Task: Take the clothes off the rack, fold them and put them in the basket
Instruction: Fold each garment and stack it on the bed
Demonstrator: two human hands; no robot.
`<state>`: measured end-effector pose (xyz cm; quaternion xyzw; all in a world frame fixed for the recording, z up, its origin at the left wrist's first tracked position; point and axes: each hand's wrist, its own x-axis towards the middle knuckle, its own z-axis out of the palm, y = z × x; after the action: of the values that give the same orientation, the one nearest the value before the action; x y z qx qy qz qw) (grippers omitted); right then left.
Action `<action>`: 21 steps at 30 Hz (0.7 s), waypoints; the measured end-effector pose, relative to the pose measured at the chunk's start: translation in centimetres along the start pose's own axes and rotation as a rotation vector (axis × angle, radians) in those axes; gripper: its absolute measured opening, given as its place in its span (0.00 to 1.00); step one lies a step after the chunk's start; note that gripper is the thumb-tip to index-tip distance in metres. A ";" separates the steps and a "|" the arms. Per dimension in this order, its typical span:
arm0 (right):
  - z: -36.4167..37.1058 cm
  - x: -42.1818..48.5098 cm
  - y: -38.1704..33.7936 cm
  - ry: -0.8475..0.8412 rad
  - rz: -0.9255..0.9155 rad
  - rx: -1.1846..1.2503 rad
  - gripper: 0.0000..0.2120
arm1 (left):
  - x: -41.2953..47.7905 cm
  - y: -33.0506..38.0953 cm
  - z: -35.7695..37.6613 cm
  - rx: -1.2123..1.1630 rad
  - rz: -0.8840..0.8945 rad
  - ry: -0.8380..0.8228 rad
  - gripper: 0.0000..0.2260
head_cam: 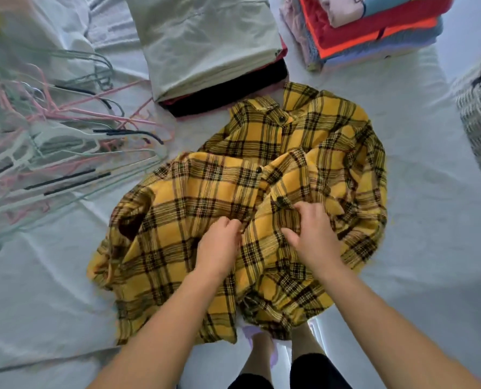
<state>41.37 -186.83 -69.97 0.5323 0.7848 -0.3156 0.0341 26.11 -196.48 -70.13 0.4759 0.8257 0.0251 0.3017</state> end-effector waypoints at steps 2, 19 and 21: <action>0.0 -0.2 0.3 0.012 0.080 0.111 0.14 | -0.2 -0.6 0.7 -0.027 -0.123 0.017 0.14; 0.7 -2.5 -1.8 -0.137 -0.067 0.054 0.11 | -3.3 -1.3 -3.1 -0.122 -0.001 -0.021 0.18; 1.5 -2.0 -1.9 -0.157 -0.045 -0.004 0.10 | -2.4 0.5 -1.2 -0.035 0.082 0.087 0.19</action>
<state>40.23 -189.72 -69.51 0.4882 0.7920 -0.3556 0.0896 26.78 -197.78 -67.89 0.5022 0.8174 0.0726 0.2726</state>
